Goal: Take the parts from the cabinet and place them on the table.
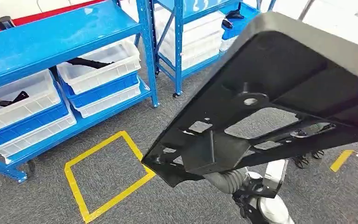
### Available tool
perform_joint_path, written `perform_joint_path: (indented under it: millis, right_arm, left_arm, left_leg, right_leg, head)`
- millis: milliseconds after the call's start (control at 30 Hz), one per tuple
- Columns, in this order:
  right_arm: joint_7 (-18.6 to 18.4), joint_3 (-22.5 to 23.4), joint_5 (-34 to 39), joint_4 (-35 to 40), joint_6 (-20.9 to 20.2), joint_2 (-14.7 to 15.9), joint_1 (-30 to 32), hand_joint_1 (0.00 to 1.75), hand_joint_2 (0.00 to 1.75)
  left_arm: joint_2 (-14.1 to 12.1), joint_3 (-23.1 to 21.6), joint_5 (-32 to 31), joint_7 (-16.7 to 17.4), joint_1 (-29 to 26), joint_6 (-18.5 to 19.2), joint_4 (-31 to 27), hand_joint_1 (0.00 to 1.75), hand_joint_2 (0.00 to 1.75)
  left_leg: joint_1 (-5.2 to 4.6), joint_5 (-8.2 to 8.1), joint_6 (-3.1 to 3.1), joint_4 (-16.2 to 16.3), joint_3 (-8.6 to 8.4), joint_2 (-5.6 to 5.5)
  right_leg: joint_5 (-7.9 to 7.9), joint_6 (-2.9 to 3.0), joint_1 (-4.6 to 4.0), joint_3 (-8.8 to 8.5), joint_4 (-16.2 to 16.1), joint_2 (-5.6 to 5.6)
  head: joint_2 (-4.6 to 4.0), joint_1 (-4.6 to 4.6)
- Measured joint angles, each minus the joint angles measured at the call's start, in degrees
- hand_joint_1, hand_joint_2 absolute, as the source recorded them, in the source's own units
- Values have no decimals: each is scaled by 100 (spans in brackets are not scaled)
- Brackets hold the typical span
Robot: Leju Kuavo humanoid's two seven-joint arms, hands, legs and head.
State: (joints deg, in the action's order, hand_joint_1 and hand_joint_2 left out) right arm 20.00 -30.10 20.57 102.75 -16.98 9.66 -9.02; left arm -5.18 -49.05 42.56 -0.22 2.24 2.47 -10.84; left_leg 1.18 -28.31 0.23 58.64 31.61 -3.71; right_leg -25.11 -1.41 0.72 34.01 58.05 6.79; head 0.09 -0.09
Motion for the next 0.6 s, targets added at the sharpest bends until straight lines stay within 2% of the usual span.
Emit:
perform_joint_path:
  millis: [33, 67, 100, 133, 167, 200, 233, 267, 300, 333, 367, 400, 433, 533, 567, 600]
  right_arm:
    - [0, 2, 0, 0, -2, 2, 2, 175, 175]
    - [0, 11, -2, -2, -20, 7, 10, 175, 175]
    - [0, 20, 0, -2, -35, 7, -3, 175, 175]
    - [0, 20, -11, -4, -57, 7, -20, 175, 175]
    - [0, 22, -20, -9, -74, 7, -18, 175, 175]
    - [0, 22, -31, -13, -85, 7, -6, 175, 175]
    - [0, 24, -39, -22, -85, 9, 14, 175, 175]
    - [0, 26, -53, -31, -85, 13, 33, 175, 175]
    - [0, 35, -63, -37, -85, 20, 46, 175, 175]
    - [0, 55, -74, -39, -87, 20, 49, 175, 175]
    - [0, 68, -87, -39, -87, 20, 46, 175, 175]
    - [2, 74, -90, -39, -90, 20, 41, 175, 175]
    - [2, 76, -96, -39, -90, 20, 48, 175, 175]
    - [7, 92, -96, -39, -90, 31, 74, 175, 175]
    - [7, 96, -96, -39, -90, 33, 77, 175, 175]
    - [11, 98, -92, -39, -92, 28, 72, 175, 175]
  left_arm:
    - [-7, 0, 13, -28, 2, 26, 0, 0, 175]
    - [-4, 0, 26, -61, 6, 50, 0, 0, 175]
    - [-11, 0, 55, -114, 6, 81, 0, 0, 175]
    - [-22, 0, 66, -157, 6, 94, 0, 0, 175]
    - [-22, 0, 66, -199, -2, 87, 0, 0, 175]
    - [-24, 0, 66, -210, -9, 43, 2, 0, 175]
    - [-24, -2, 66, -212, -10, 15, 4, 0, 175]
    - [-24, -2, 66, -216, -9, -24, 7, 0, 175]
    - [-22, -2, 66, -232, -6, -64, 7, 0, 175]
    - [-15, -2, 66, -262, -4, -77, 7, 0, 175]
    - [-15, -2, 66, -293, -3, -74, 7, 0, 175]
    - [-42, -2, 66, -306, -2, -74, 9, 0, 175]
    - [-39, -2, 66, -308, -2, -70, 15, 0, 175]
    - [-46, -2, 66, -306, 11, -59, 20, 0, 175]
    - [-37, -2, 66, -308, 19, -57, 17, 0, 175]
    - [-48, -2, 66, -308, 25, -57, 20, 0, 175]
  left_leg:
    - [4, 30, 46, -24, -2, 85]
    - [53, 69, 102, -72, -3, 181]
    - [34, 78, 137, -80, -4, 236]
    - [30, 80, 168, -79, 6, 320]
    - [18, 80, 172, -79, 17, 402]
    - [8, 80, 173, -78, 29, 492]
    - [8, 80, 172, -75, 33, 576]
    - [10, 79, 170, -75, 30, 651]
    - [16, 76, 165, -74, 24, 716]
    - [24, 70, 152, -73, 13, 783]
    - [28, 58, 126, -70, -3, 839]
    - [-10, 44, 88, -70, -24, 886]
    - [-38, 25, 42, -63, -32, 938]
    - [-34, 54, -32, -123, -93, 1091]
    - [-4, 4, -92, -103, -79, 1053]
    - [23, -156, -109, 68, -33, 690]
  right_leg:
    - [25, -45, 0, 31, -10, 78]
    - [-7, -56, -17, 82, 53, -30]
    - [-124, -45, -61, 191, 248, -371]
    - [-303, -19, -53, 371, 609, -515]
    - [-502, 0, -40, 596, 1095, -578]
    - [-668, 0, -25, 809, 1565, -601]
    - [-732, -36, -2, 928, 1845, -610]
    - [-681, -81, 20, 882, 1783, -619]
    - [-550, -146, 42, 694, 1472, -645]
    - [-357, -215, 61, 390, 923, -710]
    - [-177, -264, 67, 47, 320, -886]
    - [-198, -219, 46, -89, 13, -1137]
    - [-153, -164, -9, -126, -6, -1061]
    - [-131, -66, -18, -72, 19, -866]
    - [-94, -1, 77, -98, -17, -795]
    - [-87, 27, 95, -89, -17, -732]
  head:
    - [0, 11]
    - [0, 7]
    - [0, 31]
    - [0, 83]
    - [0, 83]
    - [0, 81]
    - [0, 83]
    - [0, 81]
    - [0, 90]
    - [0, 83]
    - [0, 85]
    - [0, 94]
    - [0, 87]
    - [0, 81]
    - [0, 74]
    - [0, 43]
